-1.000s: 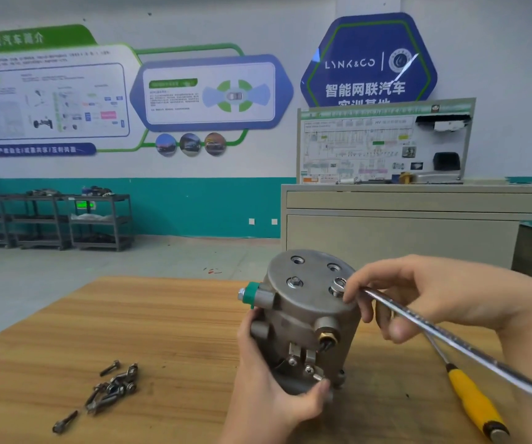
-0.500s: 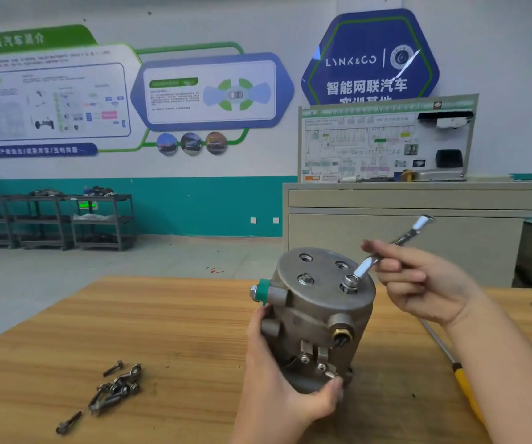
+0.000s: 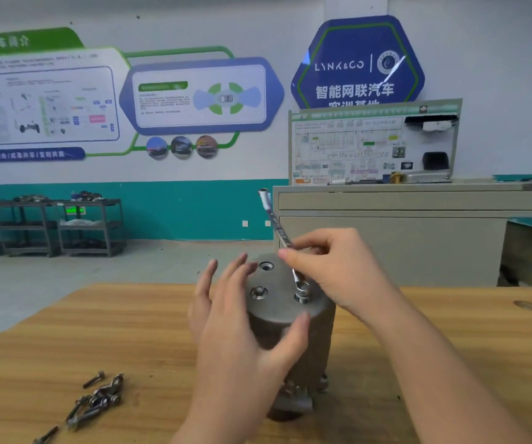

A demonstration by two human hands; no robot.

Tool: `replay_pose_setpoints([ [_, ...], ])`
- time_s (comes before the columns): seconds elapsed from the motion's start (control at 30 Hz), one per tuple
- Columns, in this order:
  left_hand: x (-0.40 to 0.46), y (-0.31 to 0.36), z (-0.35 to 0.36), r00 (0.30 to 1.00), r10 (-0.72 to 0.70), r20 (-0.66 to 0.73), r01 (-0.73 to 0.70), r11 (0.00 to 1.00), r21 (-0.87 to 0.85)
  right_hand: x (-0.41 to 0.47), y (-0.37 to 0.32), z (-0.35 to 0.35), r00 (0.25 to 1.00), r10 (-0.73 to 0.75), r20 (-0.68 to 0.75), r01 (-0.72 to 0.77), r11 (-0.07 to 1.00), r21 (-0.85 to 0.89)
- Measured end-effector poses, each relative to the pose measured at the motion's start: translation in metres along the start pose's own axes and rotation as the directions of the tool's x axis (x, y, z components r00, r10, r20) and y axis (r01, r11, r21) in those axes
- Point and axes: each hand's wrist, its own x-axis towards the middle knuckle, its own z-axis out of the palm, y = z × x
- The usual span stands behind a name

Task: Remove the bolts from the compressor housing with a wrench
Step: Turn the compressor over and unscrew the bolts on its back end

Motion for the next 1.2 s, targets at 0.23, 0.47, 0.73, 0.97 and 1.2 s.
replay_pose_setpoints([
  [0.23, 0.013, -0.001, -0.015, 0.978, 0.021, 0.209, -0.037, 0.997, 0.074, -0.021, -0.025, 0.005, 0.942, -0.251, 0.223, 0.292, 0.941, -0.174],
  [0.47, 0.017, 0.004, -0.025, 0.901, -0.14, 0.409, 0.022, 0.96, 0.28, -0.043, -0.043, -0.027, 0.826, -0.271, 0.494, 0.436, 0.863, -0.255],
  [0.73, 0.048, 0.023, -0.026, 0.844, 0.046, 0.535, -0.18, 0.963, 0.201, -0.043, -0.041, -0.073, 0.649, 0.037, 0.76, 0.33, 0.886, -0.325],
  [0.97, 0.058, 0.03, -0.005, 0.789, 0.042, 0.613, -0.195, 0.963, 0.185, -0.01, 0.016, -0.089, 0.337, -0.265, 0.903, -0.053, 0.953, 0.299],
  [1.2, 0.06, 0.028, -0.003, 0.804, -0.082, 0.589, -0.066, 0.972, 0.225, 0.003, 0.08, -0.061, 0.576, -0.465, 0.672, -0.584, 0.341, 0.737],
])
